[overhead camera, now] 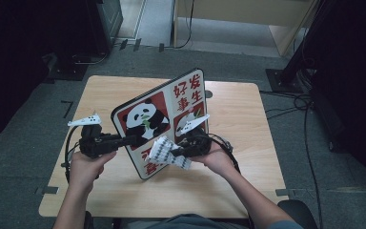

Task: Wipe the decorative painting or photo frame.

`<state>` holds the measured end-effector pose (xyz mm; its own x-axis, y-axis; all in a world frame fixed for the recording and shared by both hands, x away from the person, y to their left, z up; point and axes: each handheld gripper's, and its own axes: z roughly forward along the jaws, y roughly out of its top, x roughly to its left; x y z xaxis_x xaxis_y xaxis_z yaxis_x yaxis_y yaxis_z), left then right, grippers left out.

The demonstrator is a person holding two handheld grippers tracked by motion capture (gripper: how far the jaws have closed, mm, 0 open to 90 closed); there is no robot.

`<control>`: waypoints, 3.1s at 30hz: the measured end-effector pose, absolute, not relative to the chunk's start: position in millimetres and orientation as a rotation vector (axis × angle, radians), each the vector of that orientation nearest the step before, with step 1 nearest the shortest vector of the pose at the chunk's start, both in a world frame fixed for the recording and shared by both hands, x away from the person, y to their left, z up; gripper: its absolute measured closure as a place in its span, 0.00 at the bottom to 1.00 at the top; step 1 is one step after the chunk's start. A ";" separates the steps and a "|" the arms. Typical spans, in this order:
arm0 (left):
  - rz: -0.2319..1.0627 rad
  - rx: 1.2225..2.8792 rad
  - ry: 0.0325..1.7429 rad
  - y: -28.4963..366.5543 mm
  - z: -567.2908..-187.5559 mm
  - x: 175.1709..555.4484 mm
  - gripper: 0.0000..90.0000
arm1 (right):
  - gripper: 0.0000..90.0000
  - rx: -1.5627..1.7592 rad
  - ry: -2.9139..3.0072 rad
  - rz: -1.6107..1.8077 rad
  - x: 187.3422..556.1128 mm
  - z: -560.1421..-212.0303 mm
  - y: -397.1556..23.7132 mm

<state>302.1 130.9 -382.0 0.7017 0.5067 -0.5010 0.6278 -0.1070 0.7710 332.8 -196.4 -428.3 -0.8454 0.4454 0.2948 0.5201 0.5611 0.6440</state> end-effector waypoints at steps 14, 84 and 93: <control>-0.139 1.751 0.914 131.4 -383.9 302.9 0.82 | 0.90 -0.782 -2.744 -1.274 339.4 -346.5 -192.3; -0.140 1.763 0.908 141.1 -383.1 301.8 0.83 | 0.90 -0.698 -2.951 -1.380 348.6 -265.9 -120.6; -0.140 1.762 0.909 141.3 -383.2 301.8 0.83 | 0.90 -0.705 -2.935 -1.350 346.5 -279.0 -120.9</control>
<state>301.8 141.3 -383.2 0.6989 0.5055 -0.5059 0.6340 -0.1105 0.7654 346.5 -120.9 -279.0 -0.8960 0.4432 0.0271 0.3089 0.5784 0.7550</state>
